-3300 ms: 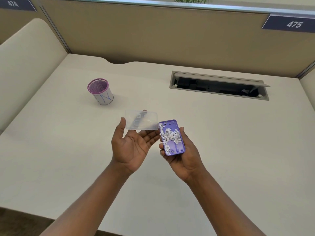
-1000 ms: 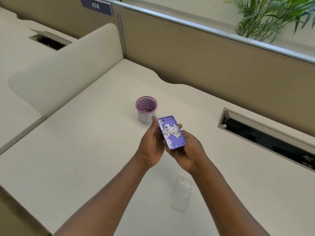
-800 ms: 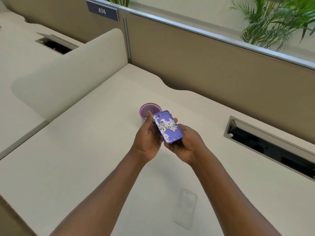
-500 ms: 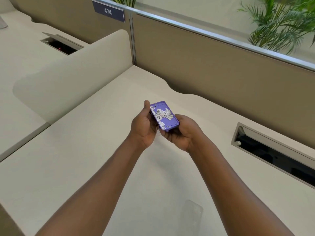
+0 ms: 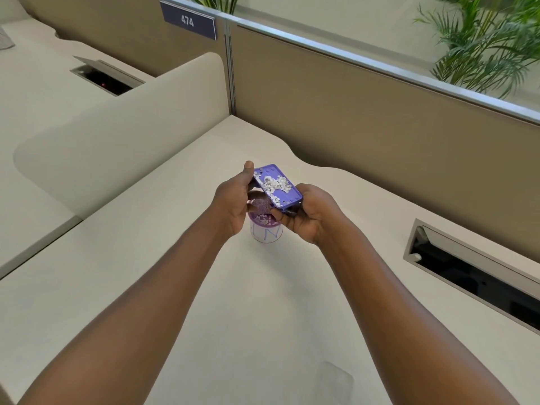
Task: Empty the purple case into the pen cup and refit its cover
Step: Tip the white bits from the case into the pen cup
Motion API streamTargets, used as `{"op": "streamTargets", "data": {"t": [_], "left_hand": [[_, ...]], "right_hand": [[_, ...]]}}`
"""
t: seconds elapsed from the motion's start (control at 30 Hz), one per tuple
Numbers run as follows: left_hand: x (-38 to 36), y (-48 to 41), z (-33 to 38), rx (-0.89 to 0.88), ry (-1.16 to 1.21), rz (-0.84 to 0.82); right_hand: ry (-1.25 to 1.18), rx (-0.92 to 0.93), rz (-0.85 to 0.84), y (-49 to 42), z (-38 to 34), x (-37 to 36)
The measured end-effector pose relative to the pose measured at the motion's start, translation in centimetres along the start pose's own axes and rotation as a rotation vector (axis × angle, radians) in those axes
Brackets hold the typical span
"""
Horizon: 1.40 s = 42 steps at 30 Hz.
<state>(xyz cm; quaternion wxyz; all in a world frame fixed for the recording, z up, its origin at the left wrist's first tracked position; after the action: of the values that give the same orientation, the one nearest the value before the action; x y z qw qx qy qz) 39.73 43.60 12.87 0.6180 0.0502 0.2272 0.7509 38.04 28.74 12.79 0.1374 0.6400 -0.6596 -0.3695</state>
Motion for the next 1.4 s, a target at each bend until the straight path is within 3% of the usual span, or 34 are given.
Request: {"op": "streamTargets", "data": {"t": [0.7,0.97,1.4], "left_hand": [[1.8,-2.1,0.4,-0.068,0.213,0.02],[3.1,-3.0,2.4,-0.269,-0.075,0.042],[3.3,-3.4,2.9,-0.44,-0.376,-0.002]], "right_hand": [[0.129,0.012,0.006,-2.1,-0.3,-1.2],[0.32,0.153,0.068,-2.5,-1.2,0.9],[0.357,0.263,0.041,-2.9,-0.7,2.3]]}}
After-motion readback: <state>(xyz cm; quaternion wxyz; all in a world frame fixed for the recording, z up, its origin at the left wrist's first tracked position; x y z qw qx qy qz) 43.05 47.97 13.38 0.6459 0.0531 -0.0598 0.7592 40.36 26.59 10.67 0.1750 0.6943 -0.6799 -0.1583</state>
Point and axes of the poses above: each hand's wrist, its own y-axis away from the middle knuckle, its own x-axis out of the back of the hand, z = x × y, the point moved 10 cm from there along -y, towards the middle knuckle
